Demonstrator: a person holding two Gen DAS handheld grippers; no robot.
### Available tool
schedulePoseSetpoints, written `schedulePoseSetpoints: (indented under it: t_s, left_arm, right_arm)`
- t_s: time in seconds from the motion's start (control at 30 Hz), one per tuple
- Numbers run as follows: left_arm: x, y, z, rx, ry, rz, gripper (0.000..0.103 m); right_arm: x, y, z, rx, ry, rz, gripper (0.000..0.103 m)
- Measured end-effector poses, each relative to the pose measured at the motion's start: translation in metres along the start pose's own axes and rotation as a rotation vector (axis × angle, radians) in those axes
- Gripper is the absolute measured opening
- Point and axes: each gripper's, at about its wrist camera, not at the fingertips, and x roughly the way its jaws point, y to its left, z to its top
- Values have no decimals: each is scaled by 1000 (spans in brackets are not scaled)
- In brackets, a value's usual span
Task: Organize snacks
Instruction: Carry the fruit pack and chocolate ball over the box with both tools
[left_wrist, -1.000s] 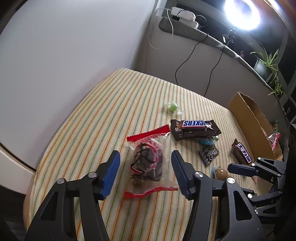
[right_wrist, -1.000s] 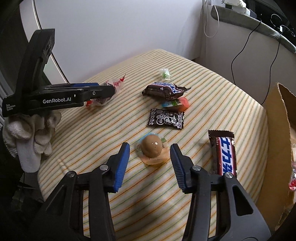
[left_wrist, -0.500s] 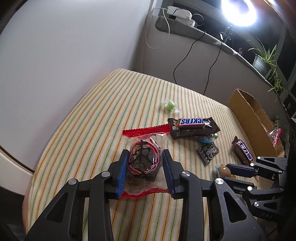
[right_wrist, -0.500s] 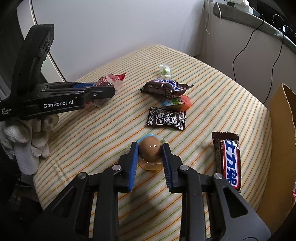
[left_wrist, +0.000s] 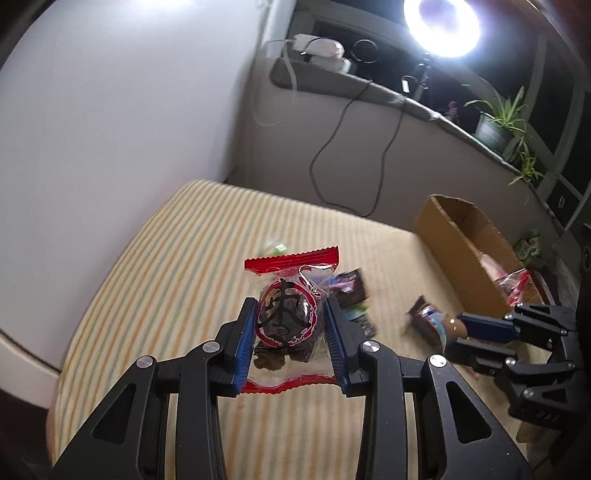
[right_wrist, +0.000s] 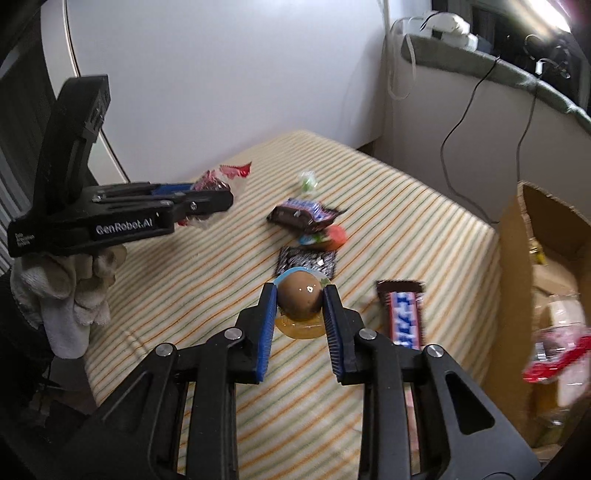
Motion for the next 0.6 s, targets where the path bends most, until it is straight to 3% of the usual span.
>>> schedulePoseSetpoints:
  t_s: [0.33, 0.6]
  left_arm:
    - [11, -52, 23, 69, -21, -70, 34]
    - [20, -91, 38, 120, -30, -118, 34]
  right_arm:
    - [-51, -52, 10, 75, -101, -72, 26]
    - [-72, -96, 6, 138, -134, -133, 26]
